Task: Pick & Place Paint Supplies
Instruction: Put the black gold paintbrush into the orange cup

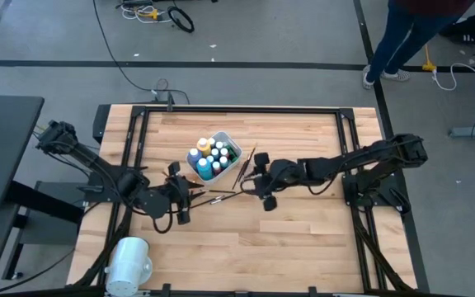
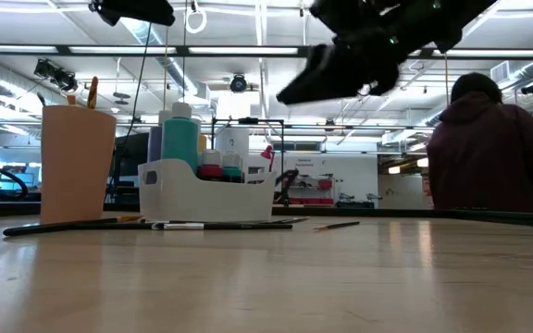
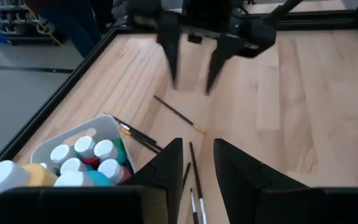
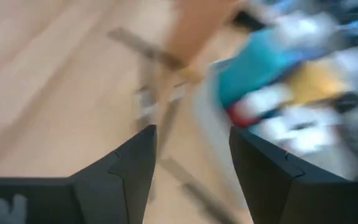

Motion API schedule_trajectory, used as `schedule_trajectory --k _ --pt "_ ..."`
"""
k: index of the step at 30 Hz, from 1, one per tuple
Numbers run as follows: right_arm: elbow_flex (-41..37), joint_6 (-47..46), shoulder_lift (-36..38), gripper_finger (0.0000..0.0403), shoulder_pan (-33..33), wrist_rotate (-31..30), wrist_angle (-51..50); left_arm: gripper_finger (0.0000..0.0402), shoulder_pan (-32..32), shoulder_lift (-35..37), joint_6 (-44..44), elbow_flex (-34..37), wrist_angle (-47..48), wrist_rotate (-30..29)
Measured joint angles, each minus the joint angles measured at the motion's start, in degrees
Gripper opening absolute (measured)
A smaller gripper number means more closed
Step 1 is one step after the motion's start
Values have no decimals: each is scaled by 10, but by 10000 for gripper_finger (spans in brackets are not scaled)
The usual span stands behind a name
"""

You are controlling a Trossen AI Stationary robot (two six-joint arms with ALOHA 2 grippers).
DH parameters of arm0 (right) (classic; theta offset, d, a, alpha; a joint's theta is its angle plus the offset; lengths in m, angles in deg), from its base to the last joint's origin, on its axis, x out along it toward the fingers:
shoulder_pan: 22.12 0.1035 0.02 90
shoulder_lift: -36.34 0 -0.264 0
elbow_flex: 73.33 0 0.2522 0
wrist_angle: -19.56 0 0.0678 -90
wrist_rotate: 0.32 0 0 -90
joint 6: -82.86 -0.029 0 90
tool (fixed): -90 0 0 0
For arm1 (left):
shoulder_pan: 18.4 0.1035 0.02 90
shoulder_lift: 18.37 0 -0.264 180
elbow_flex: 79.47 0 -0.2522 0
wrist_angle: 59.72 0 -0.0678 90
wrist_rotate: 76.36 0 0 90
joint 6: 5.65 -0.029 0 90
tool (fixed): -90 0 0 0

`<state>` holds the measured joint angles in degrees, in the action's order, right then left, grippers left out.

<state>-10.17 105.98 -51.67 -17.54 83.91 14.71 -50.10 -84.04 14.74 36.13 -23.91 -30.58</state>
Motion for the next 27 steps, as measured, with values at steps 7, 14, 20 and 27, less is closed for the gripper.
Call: schedule_trajectory --k 7,14,20,27 --pt "0 -46 -7 207 -88 156 -129 98 14 -3 -12 0 -13 -16" --pt "0 -22 -106 207 -147 300 -90 98 18 -2 -24 0 -26 -12" --pt "1 59 -184 207 -150 310 -75 98 18 -2 -22 0 -25 -5" --pt "1 103 -204 200 -164 352 -45 98 17 -2 -22 0 -25 -6"
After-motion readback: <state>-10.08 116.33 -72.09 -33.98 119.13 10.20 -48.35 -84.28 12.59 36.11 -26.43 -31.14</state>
